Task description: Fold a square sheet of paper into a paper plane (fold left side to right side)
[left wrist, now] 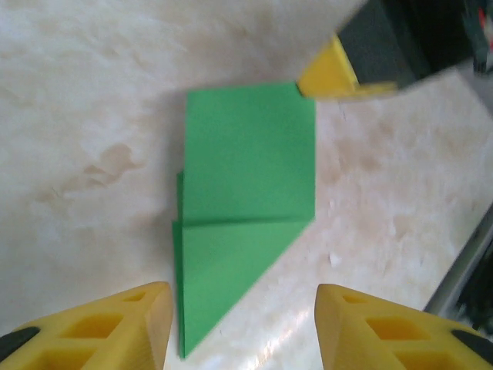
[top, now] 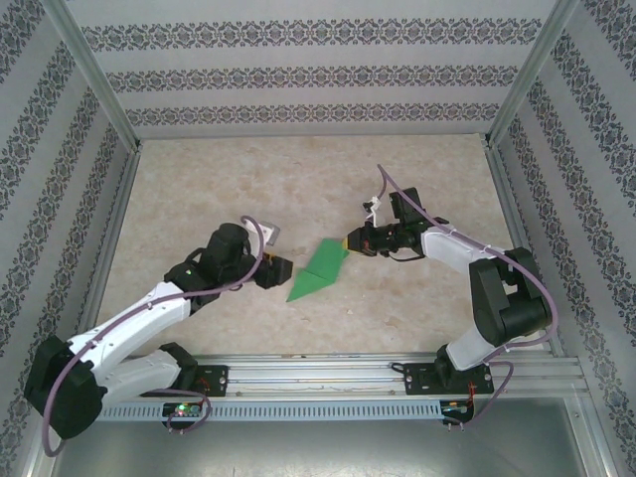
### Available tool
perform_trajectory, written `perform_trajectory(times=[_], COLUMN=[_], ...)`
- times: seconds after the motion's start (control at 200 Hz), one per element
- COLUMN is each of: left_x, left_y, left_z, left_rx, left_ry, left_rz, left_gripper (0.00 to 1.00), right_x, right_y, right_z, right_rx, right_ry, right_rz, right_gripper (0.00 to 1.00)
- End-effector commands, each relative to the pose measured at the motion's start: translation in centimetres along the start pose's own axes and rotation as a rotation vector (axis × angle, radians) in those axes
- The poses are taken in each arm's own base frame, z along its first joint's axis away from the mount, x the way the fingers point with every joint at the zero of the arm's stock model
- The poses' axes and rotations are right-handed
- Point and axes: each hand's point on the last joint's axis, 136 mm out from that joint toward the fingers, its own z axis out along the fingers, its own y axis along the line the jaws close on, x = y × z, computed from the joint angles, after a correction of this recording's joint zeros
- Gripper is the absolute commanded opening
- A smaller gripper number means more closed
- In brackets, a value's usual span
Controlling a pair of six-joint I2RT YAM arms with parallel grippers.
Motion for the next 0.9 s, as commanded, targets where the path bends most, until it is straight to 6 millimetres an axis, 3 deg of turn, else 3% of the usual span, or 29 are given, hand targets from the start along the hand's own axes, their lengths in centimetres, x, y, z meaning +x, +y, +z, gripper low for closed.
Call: perform_trajectory(times=[0.0, 0.23, 0.46, 0.664, 0.894], left_x=[3.4, 5.1, 6.2, 6.8, 7.2], left_y=[0.0, -3.3, -4.6, -4.0, -2.2], left_z=[0.0, 3.0, 7.7, 10.1, 11.0], left_rx=[-0.125, -0.222, -0.308, -0.436, -0.581], left_ry=[0.146, 0.260, 0.378, 0.450, 0.500], left_rz=[0.159, 0.408, 0.590, 0.720, 0.804], left_gripper=[0.53, 0.57, 0.60, 0.62, 0.64], right_x=[-0.3, -0.6, -0.6, -0.7, -0.7], right_y=[-1.1, -1.7, -2.1, -2.3, -2.7], right_z=[-0.3, -0.7, -0.4, -0.3, -0.3], right_rx=[0.038, 0.051, 0.051, 0.051, 0.051], right_ry=[0.000, -0.008, 0.000, 0.003, 0.007], right_rz=[0.125, 0.172, 0.194, 0.205, 0.214], right_gripper=[0.00, 0.00, 0.00, 0.00, 0.00])
